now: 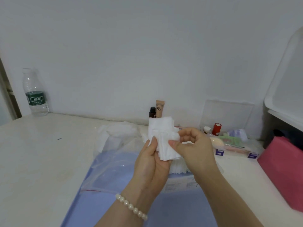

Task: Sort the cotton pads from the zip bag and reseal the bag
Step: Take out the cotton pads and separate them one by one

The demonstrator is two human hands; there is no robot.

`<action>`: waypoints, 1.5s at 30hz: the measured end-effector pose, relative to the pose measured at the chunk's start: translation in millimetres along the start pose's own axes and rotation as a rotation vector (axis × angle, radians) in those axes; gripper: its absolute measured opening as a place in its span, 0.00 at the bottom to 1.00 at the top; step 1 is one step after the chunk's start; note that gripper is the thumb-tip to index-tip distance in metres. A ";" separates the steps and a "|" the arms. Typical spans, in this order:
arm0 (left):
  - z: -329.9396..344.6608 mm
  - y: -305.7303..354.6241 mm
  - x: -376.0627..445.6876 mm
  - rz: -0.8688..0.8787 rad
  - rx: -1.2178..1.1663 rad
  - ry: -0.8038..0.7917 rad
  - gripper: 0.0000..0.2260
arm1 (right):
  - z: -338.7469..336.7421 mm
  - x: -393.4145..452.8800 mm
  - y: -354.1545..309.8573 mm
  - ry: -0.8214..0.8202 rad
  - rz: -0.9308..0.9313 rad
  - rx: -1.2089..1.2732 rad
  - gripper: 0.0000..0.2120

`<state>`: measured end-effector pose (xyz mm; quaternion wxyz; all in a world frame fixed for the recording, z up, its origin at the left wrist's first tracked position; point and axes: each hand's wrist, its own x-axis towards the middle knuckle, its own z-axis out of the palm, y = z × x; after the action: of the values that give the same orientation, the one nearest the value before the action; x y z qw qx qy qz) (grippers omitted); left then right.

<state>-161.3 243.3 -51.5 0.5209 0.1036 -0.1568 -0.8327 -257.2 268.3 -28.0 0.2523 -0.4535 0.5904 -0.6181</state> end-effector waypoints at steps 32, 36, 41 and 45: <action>-7.2 3.9 2.3 -0.089 0.280 -0.006 0.12 | -32.5 8.1 -16.8 -0.245 0.092 0.424 0.11; -7.8 6.3 2.9 -0.137 0.381 -0.043 0.14 | -36.7 9.7 -11.4 -0.300 0.085 0.139 0.08; -5.5 8.7 2.5 -0.166 0.318 -0.080 0.15 | -32.2 7.2 -10.3 -0.298 0.073 0.056 0.04; -6.1 9.0 2.7 -0.188 0.332 -0.059 0.16 | -30.1 6.3 -9.2 -0.295 0.052 0.037 0.05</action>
<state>-152.9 236.3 -53.9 0.4118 0.1777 -0.2970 -0.8430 -283.9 279.7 -14.3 0.3605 -0.5194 0.5469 -0.5488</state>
